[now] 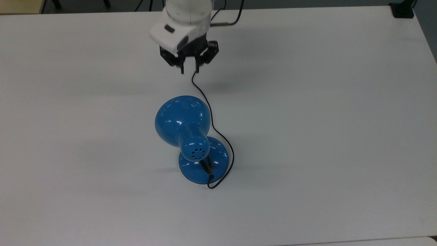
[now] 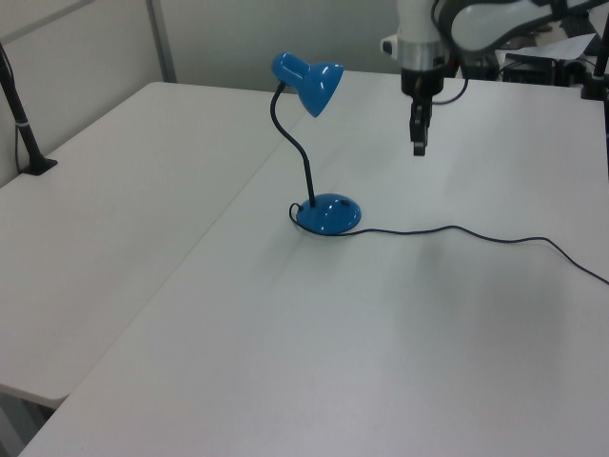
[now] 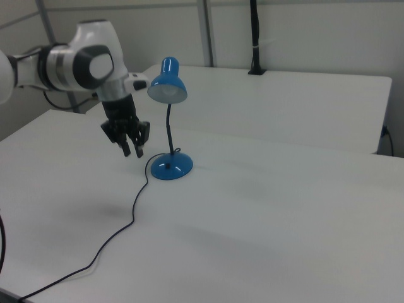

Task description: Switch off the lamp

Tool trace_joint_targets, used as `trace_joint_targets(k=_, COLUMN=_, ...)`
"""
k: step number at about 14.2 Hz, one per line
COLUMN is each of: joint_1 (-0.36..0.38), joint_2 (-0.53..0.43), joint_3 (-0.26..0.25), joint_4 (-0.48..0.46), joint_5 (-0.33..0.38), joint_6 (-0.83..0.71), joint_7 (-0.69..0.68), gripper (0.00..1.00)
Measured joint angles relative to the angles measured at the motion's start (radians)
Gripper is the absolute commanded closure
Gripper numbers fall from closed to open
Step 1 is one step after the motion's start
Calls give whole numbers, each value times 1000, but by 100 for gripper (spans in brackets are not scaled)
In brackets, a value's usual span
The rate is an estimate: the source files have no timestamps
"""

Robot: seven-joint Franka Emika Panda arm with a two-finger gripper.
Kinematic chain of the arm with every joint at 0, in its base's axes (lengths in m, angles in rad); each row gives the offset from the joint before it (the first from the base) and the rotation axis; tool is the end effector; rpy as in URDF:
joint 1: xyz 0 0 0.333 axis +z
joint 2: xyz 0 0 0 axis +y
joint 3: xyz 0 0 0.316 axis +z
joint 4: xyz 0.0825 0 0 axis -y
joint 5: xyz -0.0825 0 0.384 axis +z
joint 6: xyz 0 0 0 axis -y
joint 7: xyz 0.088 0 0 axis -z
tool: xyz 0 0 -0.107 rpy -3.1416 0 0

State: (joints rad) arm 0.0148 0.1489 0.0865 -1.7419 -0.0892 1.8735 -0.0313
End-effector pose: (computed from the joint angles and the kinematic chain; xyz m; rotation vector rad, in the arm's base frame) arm 0.6029 0.0520 0.4828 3.0592 0.2438 -0.0216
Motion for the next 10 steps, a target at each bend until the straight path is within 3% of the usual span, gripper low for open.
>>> trace_joint_targets(k=10, joint_1=-10, joint_2=-141, joint_3=-76, joint_4=53, joint_5=0, joint_6=-181, joint_7=2, gripper=0)
